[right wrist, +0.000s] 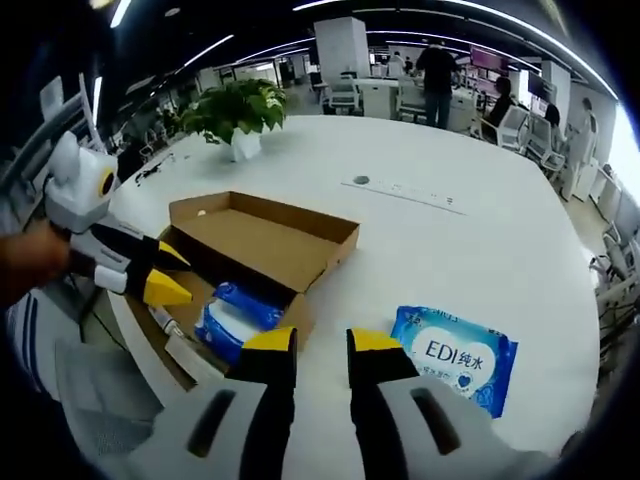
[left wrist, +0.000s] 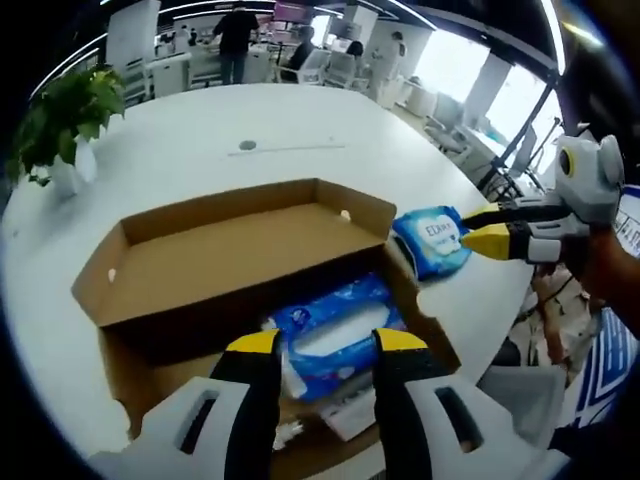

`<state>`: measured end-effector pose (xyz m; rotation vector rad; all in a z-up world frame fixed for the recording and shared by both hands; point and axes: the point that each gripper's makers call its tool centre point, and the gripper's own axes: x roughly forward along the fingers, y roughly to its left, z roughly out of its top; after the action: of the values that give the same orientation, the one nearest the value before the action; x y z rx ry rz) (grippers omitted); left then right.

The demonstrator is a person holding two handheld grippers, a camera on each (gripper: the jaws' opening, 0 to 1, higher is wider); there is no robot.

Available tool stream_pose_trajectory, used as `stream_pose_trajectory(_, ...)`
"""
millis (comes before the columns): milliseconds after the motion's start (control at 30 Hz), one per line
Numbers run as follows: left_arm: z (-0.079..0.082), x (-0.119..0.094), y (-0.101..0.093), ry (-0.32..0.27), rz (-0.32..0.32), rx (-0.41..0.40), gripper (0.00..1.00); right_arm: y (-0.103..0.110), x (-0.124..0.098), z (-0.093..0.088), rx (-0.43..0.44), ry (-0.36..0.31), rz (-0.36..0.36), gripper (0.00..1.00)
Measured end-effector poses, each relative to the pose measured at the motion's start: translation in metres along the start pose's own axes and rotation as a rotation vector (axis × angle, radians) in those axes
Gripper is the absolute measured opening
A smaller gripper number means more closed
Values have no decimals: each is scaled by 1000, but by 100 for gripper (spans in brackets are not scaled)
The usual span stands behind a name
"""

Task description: Operate the shoe box by opening the lid, removing the specified soft item, and placing it in the target area until the item is outside and the box remains undamaged.

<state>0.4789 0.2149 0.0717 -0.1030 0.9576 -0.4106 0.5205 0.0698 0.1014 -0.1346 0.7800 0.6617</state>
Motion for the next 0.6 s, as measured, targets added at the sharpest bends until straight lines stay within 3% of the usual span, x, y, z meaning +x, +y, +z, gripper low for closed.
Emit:
stream_pose_trajectory(300,-19,1,17,25,-3,-54,33,31,15,-1,-41,27,33,16)
stream_pose_trajectory(600,-15,20,14,44,-5,-53,31,44,31,-3,-71,59,60,15)
